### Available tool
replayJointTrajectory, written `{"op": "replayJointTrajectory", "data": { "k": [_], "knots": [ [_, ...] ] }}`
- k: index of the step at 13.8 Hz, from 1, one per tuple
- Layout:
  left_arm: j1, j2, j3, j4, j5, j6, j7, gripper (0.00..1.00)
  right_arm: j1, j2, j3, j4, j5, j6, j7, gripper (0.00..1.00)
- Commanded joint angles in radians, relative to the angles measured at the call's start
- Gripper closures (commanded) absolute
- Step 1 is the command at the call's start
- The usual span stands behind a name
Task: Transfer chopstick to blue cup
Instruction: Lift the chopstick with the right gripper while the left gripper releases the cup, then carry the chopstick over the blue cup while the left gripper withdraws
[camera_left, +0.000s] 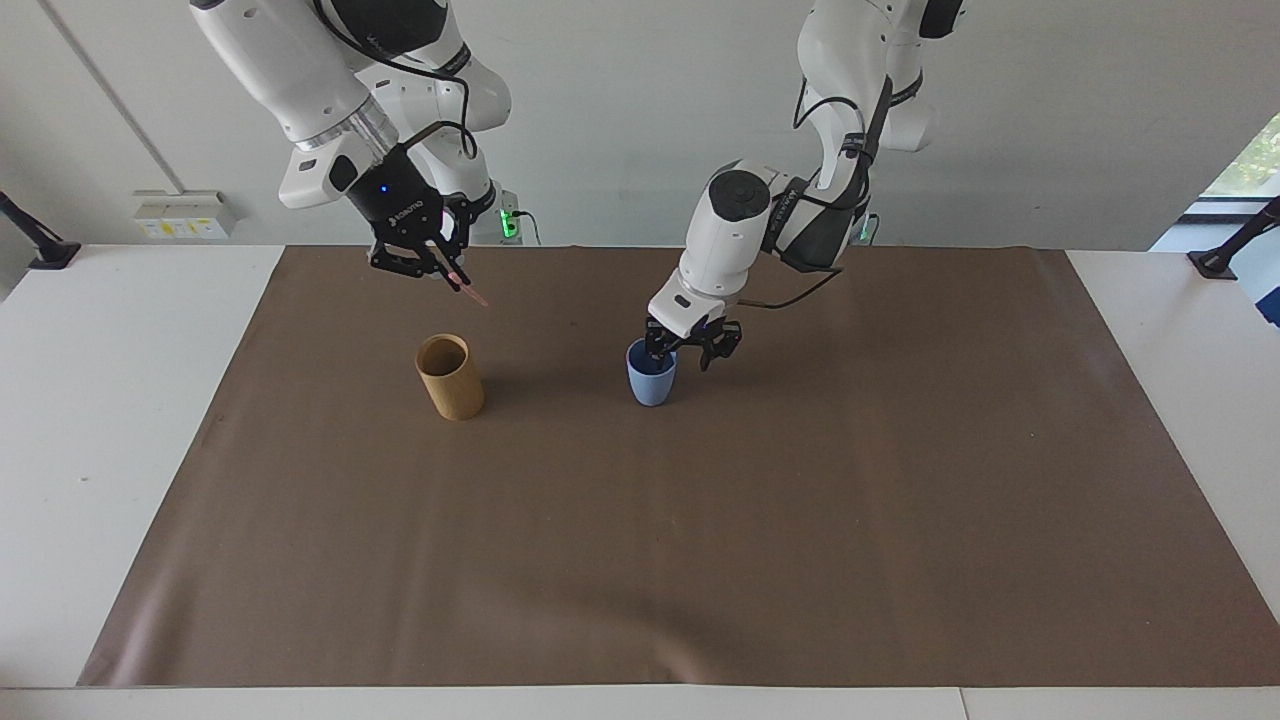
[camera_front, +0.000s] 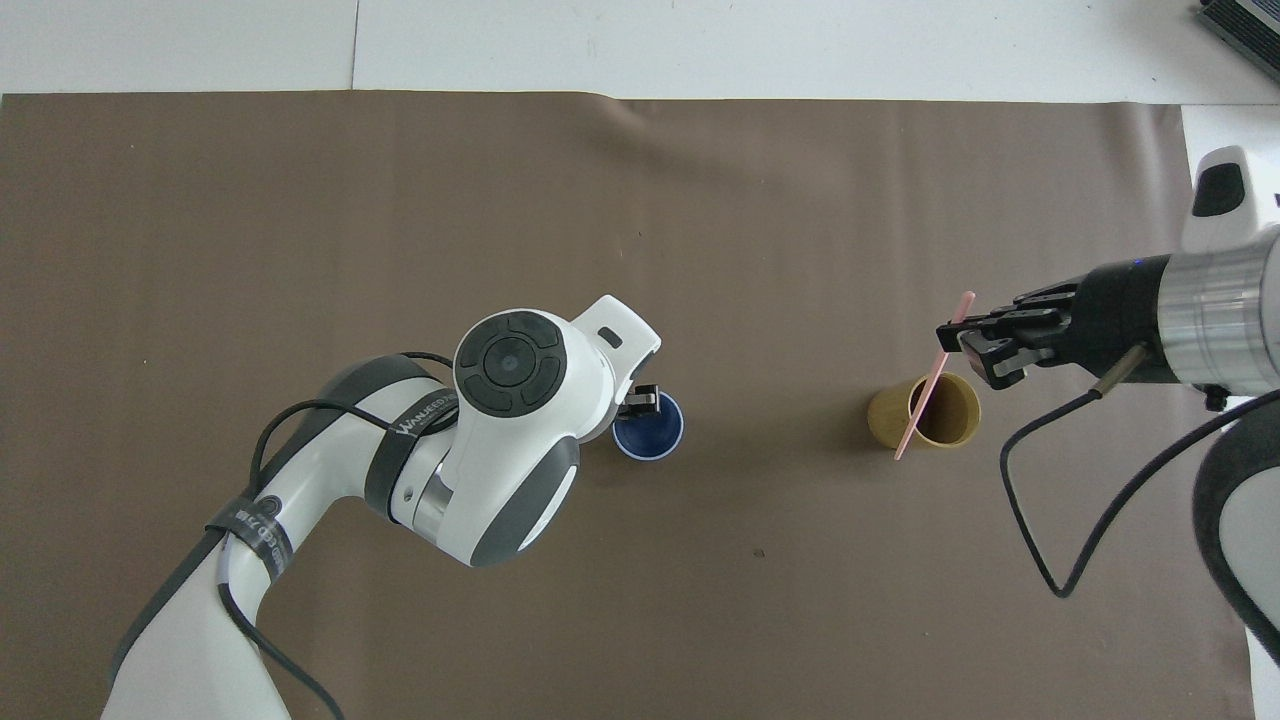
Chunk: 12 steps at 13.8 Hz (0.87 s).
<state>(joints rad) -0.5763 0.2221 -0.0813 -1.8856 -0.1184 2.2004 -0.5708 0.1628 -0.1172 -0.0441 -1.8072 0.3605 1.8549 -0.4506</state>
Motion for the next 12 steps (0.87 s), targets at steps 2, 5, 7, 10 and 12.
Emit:
{"op": "replayJointTrajectory", "data": {
  "k": [2, 5, 7, 10, 12],
  "knots": [
    [0.091, -0.130, 0.000, -0.012, 0.017, -0.140, 0.098, 0.00, 0.059, 0.001, 0.003, -0.044, -0.015, 0.088, 0.096, 1.00],
    [0.226, -0.231, 0.000, -0.012, 0.017, -0.264, 0.325, 0.00, 0.174, 0.042, 0.004, -0.047, -0.015, 0.200, 0.248, 1.00],
    [0.283, -0.268, 0.002, -0.007, 0.017, -0.286, 0.397, 0.00, 0.228, 0.065, 0.004, -0.041, -0.017, 0.279, 0.344, 1.00],
    [0.374, -0.274, 0.002, 0.071, 0.019, -0.355, 0.538, 0.00, 0.294, 0.109, 0.004, -0.031, -0.018, 0.394, 0.417, 1.00],
    [0.423, -0.264, 0.002, 0.158, 0.046, -0.430, 0.586, 0.00, 0.320, 0.146, 0.004, -0.014, -0.018, 0.458, 0.449, 1.00]
  ]
}}
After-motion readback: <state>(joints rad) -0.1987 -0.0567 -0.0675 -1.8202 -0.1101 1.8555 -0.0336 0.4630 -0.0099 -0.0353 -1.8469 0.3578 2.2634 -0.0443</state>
